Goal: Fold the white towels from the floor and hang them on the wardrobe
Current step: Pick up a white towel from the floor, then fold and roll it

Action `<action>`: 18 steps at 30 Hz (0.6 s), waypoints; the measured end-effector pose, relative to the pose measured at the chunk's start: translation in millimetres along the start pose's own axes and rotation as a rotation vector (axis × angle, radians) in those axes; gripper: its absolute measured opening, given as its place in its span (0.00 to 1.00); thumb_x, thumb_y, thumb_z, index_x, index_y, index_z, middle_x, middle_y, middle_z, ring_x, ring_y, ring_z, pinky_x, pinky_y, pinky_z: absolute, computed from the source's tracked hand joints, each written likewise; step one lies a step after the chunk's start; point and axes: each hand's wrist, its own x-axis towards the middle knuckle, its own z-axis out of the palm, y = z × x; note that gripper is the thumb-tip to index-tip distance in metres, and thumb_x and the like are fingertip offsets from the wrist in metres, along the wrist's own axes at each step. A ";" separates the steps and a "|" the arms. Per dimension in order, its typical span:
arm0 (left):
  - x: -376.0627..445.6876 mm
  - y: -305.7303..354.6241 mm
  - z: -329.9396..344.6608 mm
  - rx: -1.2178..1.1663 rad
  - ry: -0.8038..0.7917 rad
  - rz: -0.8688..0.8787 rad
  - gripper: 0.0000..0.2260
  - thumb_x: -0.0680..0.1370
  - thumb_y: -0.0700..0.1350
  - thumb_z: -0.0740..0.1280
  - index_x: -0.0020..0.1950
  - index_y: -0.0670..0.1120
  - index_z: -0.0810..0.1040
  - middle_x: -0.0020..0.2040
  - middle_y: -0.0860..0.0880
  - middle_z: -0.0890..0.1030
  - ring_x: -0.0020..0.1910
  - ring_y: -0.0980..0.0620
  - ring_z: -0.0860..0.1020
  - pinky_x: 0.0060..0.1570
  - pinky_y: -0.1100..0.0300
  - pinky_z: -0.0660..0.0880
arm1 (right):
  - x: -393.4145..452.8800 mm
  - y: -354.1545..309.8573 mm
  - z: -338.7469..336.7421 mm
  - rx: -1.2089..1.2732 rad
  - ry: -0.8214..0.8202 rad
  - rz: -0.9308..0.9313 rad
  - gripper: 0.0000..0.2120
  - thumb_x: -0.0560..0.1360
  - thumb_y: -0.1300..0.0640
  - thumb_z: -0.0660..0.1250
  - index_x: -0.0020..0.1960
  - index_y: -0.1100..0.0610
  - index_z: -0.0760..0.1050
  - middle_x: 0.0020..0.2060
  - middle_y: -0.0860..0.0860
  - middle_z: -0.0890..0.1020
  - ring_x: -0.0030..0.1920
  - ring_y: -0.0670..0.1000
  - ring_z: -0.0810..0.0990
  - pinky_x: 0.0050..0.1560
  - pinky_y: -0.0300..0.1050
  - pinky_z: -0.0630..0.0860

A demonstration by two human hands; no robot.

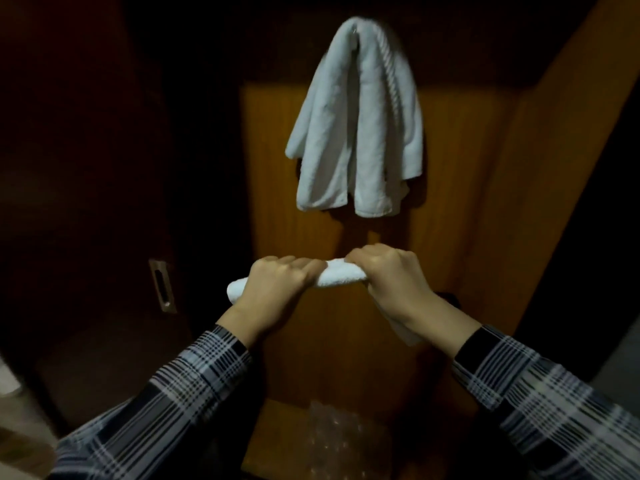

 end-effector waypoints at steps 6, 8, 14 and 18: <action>99.5 -45.6 -28.5 0.148 0.198 0.136 0.10 0.68 0.39 0.64 0.44 0.47 0.82 0.39 0.50 0.85 0.35 0.49 0.83 0.26 0.60 0.70 | 72.3 41.4 -49.7 -0.121 0.237 -0.103 0.17 0.59 0.73 0.68 0.45 0.60 0.81 0.37 0.55 0.83 0.37 0.58 0.81 0.27 0.44 0.74; 131.1 -61.0 -32.4 0.179 0.275 0.131 0.09 0.70 0.40 0.64 0.44 0.48 0.82 0.38 0.50 0.84 0.34 0.49 0.82 0.30 0.60 0.71 | 97.1 55.3 -65.5 -0.151 0.283 -0.078 0.16 0.64 0.69 0.63 0.48 0.60 0.80 0.39 0.56 0.83 0.39 0.60 0.81 0.29 0.48 0.77; 206.6 -125.6 -35.6 0.082 0.480 0.133 0.09 0.69 0.40 0.70 0.49 0.47 0.84 0.37 0.49 0.84 0.34 0.48 0.82 0.33 0.59 0.76 | 165.3 112.0 -113.0 -0.259 0.334 0.071 0.17 0.68 0.73 0.57 0.49 0.60 0.79 0.41 0.57 0.82 0.42 0.61 0.81 0.38 0.52 0.77; 261.2 -165.0 -33.7 0.125 0.528 0.155 0.09 0.74 0.45 0.65 0.50 0.48 0.83 0.42 0.50 0.85 0.39 0.48 0.84 0.32 0.58 0.77 | 215.1 133.4 -129.5 -0.323 0.393 0.018 0.23 0.70 0.57 0.47 0.49 0.61 0.79 0.43 0.59 0.83 0.44 0.63 0.81 0.42 0.56 0.78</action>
